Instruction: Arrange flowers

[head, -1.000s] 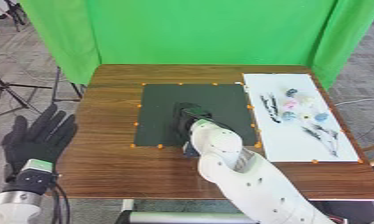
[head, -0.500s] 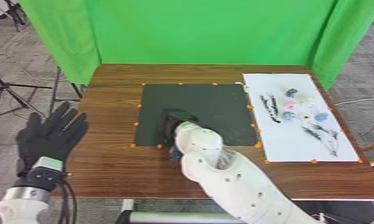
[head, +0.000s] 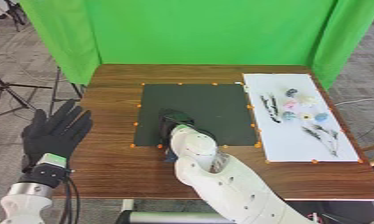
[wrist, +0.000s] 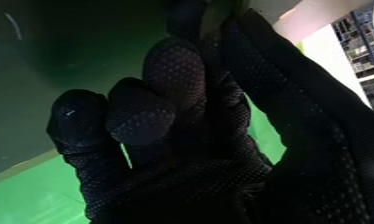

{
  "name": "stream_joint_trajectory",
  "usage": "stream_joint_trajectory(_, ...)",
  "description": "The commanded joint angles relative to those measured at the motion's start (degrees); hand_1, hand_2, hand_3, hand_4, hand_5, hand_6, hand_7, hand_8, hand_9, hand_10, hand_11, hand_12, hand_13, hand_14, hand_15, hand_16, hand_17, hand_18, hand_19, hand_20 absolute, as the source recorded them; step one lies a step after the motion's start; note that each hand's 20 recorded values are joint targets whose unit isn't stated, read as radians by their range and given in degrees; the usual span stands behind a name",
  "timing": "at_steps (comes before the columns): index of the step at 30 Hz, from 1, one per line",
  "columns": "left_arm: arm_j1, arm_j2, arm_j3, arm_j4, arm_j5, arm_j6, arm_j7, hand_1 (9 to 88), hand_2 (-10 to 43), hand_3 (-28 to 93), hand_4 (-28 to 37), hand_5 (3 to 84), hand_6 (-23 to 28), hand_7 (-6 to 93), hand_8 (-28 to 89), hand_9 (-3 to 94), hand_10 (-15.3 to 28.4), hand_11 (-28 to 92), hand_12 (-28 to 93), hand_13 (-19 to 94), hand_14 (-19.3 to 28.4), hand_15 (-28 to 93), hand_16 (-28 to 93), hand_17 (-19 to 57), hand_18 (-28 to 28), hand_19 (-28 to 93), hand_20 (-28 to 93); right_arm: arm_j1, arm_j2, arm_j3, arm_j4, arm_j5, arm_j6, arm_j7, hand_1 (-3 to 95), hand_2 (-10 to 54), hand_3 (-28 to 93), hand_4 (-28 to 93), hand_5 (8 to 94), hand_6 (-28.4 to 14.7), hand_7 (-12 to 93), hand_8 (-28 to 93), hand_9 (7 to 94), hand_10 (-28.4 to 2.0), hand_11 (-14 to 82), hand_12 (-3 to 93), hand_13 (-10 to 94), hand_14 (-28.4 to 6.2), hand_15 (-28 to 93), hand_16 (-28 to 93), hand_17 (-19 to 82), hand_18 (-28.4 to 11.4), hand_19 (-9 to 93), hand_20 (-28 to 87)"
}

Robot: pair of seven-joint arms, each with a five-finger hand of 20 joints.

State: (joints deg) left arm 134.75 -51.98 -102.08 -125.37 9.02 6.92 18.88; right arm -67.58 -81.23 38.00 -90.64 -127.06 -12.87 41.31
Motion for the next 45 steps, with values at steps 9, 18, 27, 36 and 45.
stream_joint_trajectory(9,0.98,-0.84,-1.23,-0.64,-0.96,2.76,-2.05,28.7,4.2,71,-28.1,36.8,7.0,14.8,-8,30.7,14.7,16,12,21,13.5,28,-8,-2.2,7.4,24,6,-1.11,-0.37,1.25,-1.20,0.26,1.79,3.67,37.9,-6.7,73,-17,72.2,-3.9,39,17,76.8,-15.6,49.9,38.2,70,-15.6,73,46,43,-26.4,93,46)
stream_joint_trajectory(18,1.90,-1.50,-2.02,-0.91,-1.31,2.55,-0.20,28.7,4.4,71,-28.2,37.0,7.0,15.3,-9,30.7,14.8,17,12,21,13.5,29,-8,-2.4,7.6,24,6,-2.55,0.94,5.94,-5.71,1.33,8.21,6.77,29.9,-5.7,73,-16,69.0,-6.6,34,-8,73.8,-17.8,46.3,35.8,69,-16.7,73,45,45,-27.2,93,51)
stream_joint_trajectory(27,5.95,-3.84,-4.25,-2.54,-1.22,2.73,1.81,28.8,4.6,71,-28.2,37.0,7.1,15.4,-9,30.8,14.7,17,12,21,13.6,29,-8,-2.3,7.7,25,6,-10.85,13.31,18.99,-17.26,-2.82,14.23,4.30,27.2,-5.3,70,-16,63.4,-9.3,31,-8,69.1,-19.7,46.7,35.3,67,-17.9,74,46,46,-27.0,93,56)
stream_joint_trajectory(36,7.15,-3.38,-6.26,-2.59,-1.13,2.46,3.15,28.9,5.1,70,-28.3,37.1,7.1,15.6,-9,30.9,14.8,17,11,21,13.6,30,-9,-2.2,7.8,25,6,-22.40,25.19,32.52,-25.08,-8.12,7.40,8.85,29.1,-8.2,70,-17,62.0,-9.1,26,-8,68.2,-19.3,46.6,34.7,65,-18.1,74,46,43,-26.7,93,52)
stream_joint_trajectory(45,7.16,-2.93,-6.05,-2.60,-2.76,2.73,5.15,28.9,8.2,71,-28.2,37.4,6.8,16.4,-9,31.9,14.7,18,11,22,14.0,31,-9,-1.7,7.8,25,6,-36.25,30.89,47.65,-28.39,-3.57,-0.27,8.96,29.5,-9.5,69,-21,58.1,-9.1,21,-8,66.3,-18.4,46.0,33.9,62,-17.4,74,46,40,-25.6,93,49)
